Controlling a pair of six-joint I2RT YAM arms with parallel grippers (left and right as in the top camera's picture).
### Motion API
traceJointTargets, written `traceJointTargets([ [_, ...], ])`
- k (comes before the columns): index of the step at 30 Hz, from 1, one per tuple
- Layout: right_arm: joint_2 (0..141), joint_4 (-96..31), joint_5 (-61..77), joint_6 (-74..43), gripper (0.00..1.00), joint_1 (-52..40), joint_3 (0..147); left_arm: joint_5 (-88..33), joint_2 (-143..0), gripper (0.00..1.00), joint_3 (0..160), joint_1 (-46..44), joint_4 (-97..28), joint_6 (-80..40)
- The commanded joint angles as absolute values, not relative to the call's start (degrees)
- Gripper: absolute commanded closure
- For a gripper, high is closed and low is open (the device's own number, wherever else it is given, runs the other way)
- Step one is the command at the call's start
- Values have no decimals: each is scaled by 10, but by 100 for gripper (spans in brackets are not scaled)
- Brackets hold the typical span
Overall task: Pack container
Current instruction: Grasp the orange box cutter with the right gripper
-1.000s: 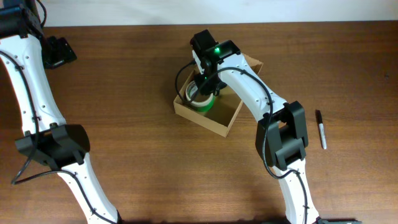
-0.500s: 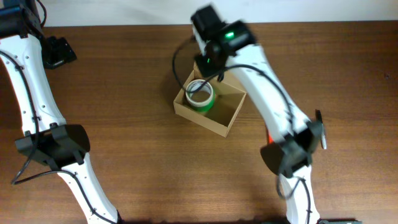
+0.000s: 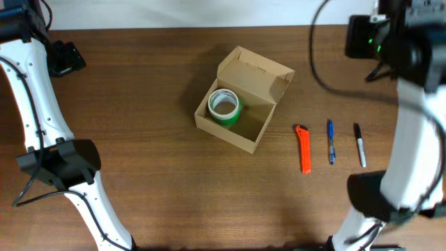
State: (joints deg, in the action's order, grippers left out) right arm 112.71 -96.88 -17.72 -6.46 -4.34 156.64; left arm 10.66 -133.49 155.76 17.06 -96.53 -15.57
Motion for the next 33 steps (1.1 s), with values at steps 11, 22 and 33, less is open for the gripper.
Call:
traceJointTargets([
  [11, 1128, -873, -92, -47, 35, -9, 1135, 103, -1325, 0, 1556, 174, -967, -149],
  [22, 981, -639, 20, -32, 29, -40, 765, 103, -1325, 0, 1556, 174, -967, -149],
  [33, 984, -543, 29, -63, 28, -41, 655, 103, -1325, 0, 1556, 174, -967, -149],
])
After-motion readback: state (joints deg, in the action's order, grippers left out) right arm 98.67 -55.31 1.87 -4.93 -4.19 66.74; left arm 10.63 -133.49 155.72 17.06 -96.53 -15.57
